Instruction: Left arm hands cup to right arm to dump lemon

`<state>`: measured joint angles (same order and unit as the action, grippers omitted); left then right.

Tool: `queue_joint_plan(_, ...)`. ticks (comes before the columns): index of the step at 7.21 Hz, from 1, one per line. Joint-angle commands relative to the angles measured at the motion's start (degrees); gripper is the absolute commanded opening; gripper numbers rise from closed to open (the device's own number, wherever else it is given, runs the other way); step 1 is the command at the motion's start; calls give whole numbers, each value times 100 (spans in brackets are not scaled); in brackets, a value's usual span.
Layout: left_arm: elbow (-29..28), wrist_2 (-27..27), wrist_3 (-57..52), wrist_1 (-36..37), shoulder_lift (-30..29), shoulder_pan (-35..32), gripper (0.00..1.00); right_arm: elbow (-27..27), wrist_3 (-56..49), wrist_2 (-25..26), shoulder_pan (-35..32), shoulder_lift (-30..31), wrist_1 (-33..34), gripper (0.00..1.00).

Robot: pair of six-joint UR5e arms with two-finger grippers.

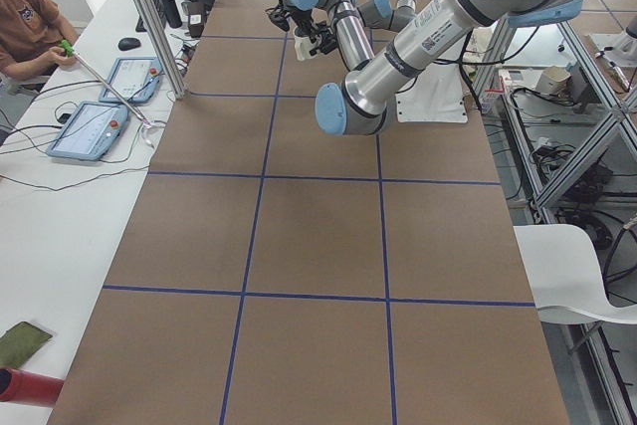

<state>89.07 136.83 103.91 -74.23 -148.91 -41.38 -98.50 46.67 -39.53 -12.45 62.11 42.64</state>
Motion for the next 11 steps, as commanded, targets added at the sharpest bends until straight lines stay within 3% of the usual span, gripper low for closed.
queue_joint_plan(1, 6, 10, 6, 5, -7, 33, 0, 15, 0, 6, -3, 3, -2, 98)
queue_joint_plan(7, -3, 27, 6, -4, 2, 42, 0, 50, 0, -2, -3, 3, -2, 98)
queue_joint_plan(8, -3, 27, 6, -4, 2, 42, 0, 50, 0, -2, -3, 3, -10, 94)
queue_joint_plan(10, -3, 36, -3, -13, -7, 42, 0, 50, 0, -11, -3, 3, -2, 68)
queue_joint_plan(11, -3, 36, -3, -22, 2, 42, 41, 50, 0, -11, -3, 3, -2, 59)
